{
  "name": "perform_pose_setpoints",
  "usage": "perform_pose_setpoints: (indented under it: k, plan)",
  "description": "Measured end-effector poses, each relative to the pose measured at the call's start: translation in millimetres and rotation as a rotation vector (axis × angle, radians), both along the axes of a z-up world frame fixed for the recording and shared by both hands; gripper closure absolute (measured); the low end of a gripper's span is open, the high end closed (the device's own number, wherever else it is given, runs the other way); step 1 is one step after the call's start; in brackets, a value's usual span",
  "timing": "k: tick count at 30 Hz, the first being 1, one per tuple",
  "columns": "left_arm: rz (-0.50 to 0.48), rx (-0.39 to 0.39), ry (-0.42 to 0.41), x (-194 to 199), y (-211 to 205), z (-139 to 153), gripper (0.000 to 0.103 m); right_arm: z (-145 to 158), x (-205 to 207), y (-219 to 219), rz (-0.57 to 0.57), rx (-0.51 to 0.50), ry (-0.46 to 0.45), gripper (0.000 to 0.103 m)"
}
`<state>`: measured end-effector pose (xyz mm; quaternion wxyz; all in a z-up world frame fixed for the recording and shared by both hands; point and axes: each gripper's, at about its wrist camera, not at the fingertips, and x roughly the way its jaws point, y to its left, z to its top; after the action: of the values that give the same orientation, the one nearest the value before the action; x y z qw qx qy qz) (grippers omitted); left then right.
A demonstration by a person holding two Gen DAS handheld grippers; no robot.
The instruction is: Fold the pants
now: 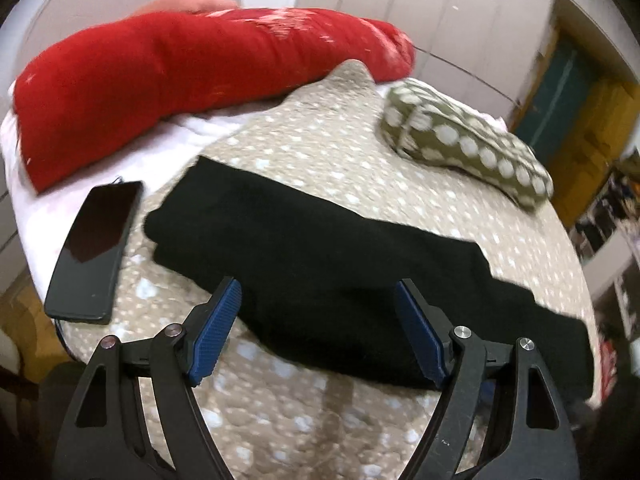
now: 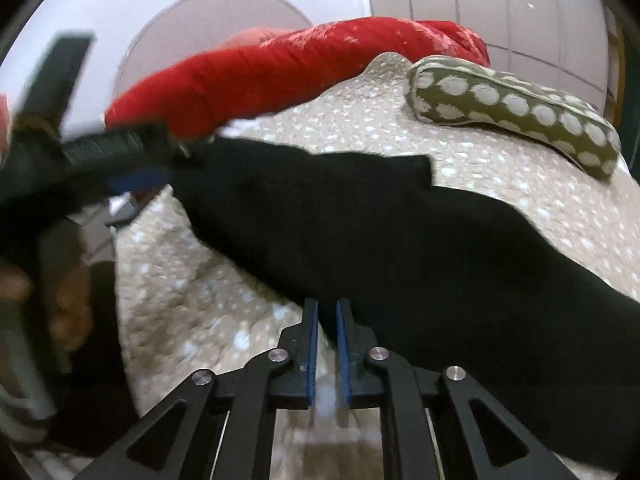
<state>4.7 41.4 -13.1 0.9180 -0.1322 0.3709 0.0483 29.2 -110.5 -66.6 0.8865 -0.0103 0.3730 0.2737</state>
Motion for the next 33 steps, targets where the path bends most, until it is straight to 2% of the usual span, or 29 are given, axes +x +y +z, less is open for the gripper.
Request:
perform_pose_setpoints:
  k: [2,3,4,6,8,10,13,14,15,16,17,18,24,26,30,33]
  plan:
    - [-0.024,0.014,-0.01,0.1,-10.0,0.8,0.024,13.2,-12.1,-37.2,-0.115,0.012,-0.04,0.087]
    - [-0.04,0.014,-0.013,0.6,-15.7,0.4,0.024,17.4,-17.7,-59.0,-0.185,0.018,-0.055,0.081]
    - [-0.051,0.017,-0.013,1.2,-19.8,-0.2,0.024,20.3,-22.5,-87.1,-0.288,0.01,-0.061,0.074]
    - [-0.071,0.031,0.0,4.3,-29.0,-4.1,0.024,20.9,-29.3,-144.1,-0.504,-0.029,-0.071,0.065]
    - [-0.081,0.031,0.016,7.0,-34.6,-9.5,0.024,18.2,-28.8,-184.0,-0.642,-0.047,-0.056,0.064]
    - [-0.083,0.038,0.026,7.8,-38.2,-12.9,0.024,8.3,-20.3,-213.9,-0.719,-0.049,-0.022,0.064]
    - [-0.082,0.051,0.032,9.4,-41.5,-14.1,0.024,-13.8,3.0,-222.7,-0.703,-0.06,0.069,0.064]
    - [-0.08,0.053,0.034,9.4,-41.8,-14.1,0.024,-19.2,9.0,-225.1,-0.702,-0.056,0.071,0.064]
    - [-0.078,0.054,0.036,9.6,-41.6,-14.2,0.024,-20.9,10.6,-226.3,-0.701,-0.016,0.063,0.073]
    - [-0.077,0.055,0.037,9.8,-41.3,-14.3,0.024,-20.2,10.1,-227.3,-0.684,0.036,0.064,0.094]
    - [-0.072,0.057,0.04,10.6,-40.8,-14.4,0.024,-18.4,8.5,-228.1,-0.663,0.09,0.069,0.095]
    - [-0.07,0.057,0.042,10.9,-40.8,-14.3,0.024,-13.0,3.9,-227.0,-0.664,0.095,0.05,0.096]
    - [-0.072,0.047,0.019,9.0,-42.0,-7.6,0.024,24.0,-43.7,-232.1,-0.663,0.06,-0.033,0.097]
    - [-0.078,0.046,0.025,10.5,-45.4,-10.4,0.024,12.5,-42.6,-232.3,-0.682,0.016,-0.006,0.097]
    - [-0.116,0.067,0.053,9.4,-56.6,-17.6,0.024,-26.2,-15.2,-224.5,-0.71,-0.072,0.075,0.097]
    - [-0.118,0.095,0.024,5.1,-59.5,-12.6,0.024,-16.3,-27.1,-228.0,-0.733,-0.056,0.049,0.097]
